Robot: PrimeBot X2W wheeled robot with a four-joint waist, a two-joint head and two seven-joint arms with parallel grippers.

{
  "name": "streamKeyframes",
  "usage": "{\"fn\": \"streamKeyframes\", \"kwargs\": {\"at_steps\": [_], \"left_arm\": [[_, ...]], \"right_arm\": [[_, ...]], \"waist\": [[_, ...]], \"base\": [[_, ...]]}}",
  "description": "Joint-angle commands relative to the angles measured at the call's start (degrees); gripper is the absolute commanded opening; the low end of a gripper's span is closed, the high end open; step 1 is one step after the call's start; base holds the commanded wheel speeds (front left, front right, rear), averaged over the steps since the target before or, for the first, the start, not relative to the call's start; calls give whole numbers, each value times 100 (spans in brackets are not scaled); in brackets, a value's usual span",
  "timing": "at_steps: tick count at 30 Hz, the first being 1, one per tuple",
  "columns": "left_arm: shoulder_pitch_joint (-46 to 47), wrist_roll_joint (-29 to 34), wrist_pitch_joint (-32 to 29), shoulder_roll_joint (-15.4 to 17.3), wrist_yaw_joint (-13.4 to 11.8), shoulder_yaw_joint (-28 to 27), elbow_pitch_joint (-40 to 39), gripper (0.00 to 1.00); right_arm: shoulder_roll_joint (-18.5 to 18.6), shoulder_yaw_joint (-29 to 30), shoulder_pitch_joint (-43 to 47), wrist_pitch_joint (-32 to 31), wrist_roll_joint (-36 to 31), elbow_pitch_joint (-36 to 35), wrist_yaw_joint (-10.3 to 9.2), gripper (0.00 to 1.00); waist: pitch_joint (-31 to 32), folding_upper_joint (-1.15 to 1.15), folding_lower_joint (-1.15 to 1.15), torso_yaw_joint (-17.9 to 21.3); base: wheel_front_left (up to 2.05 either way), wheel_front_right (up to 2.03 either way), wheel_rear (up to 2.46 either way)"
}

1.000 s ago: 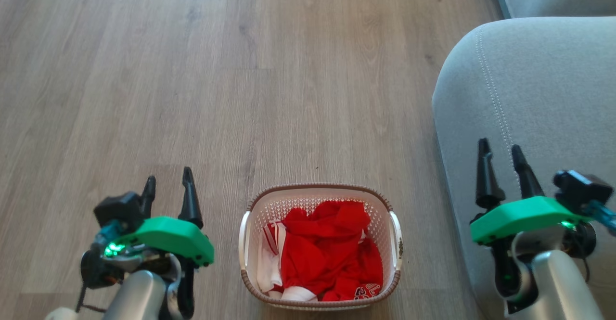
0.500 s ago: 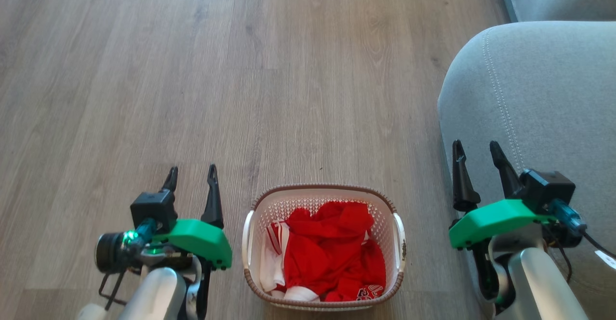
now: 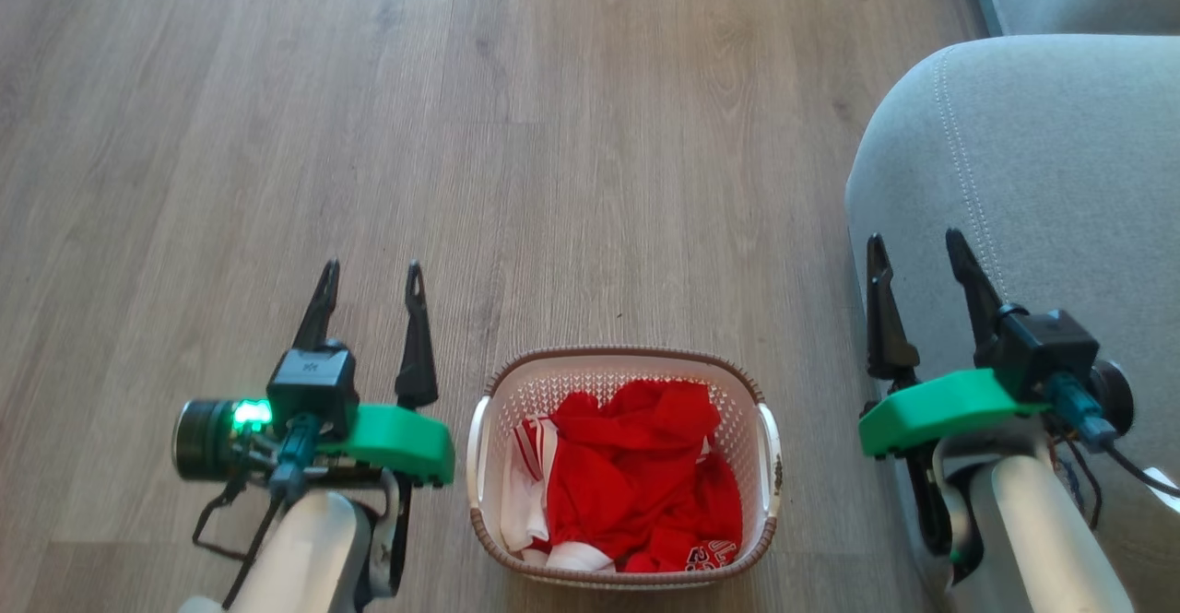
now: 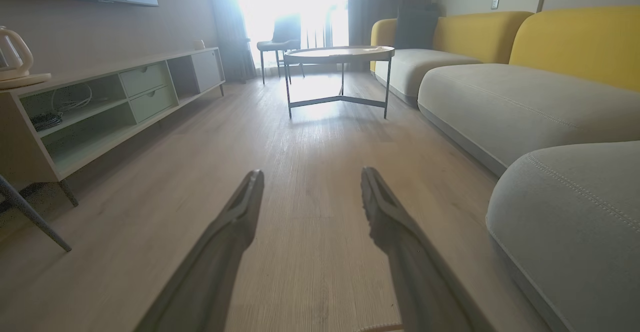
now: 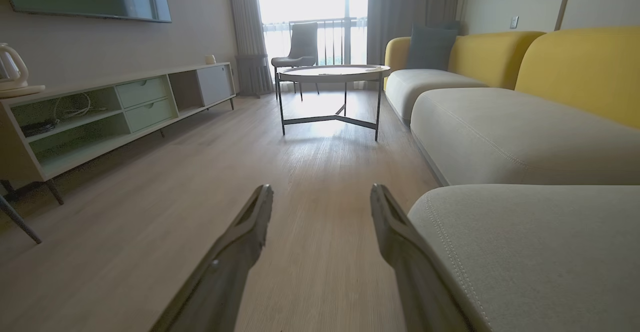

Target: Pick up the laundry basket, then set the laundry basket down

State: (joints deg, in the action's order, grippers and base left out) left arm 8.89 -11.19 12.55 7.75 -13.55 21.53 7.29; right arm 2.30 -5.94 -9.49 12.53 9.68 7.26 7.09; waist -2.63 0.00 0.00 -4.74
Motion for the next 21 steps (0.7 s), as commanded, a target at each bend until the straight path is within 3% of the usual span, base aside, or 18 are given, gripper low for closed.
{"fn": "streamKeyframes", "kwargs": {"at_steps": [1,12,21], "left_arm": [[388,252,107,4,7,-201,-317,100],[259,743,245,-181,209,-341,-134,100],[43,210,245,-436,808,-834,195,100]], "right_arm": [[52,-122,-353,109,-119,-296,37,100],[58,-228,-338,247,-498,-323,40,100],[58,-102,-249,247,-315,188,40,100]], "waist": [[-14,0,0,-9],[-12,0,0,24],[23,0,0,71]], "base": [[0,0,0],[0,0,0],[0,0,0]]}}
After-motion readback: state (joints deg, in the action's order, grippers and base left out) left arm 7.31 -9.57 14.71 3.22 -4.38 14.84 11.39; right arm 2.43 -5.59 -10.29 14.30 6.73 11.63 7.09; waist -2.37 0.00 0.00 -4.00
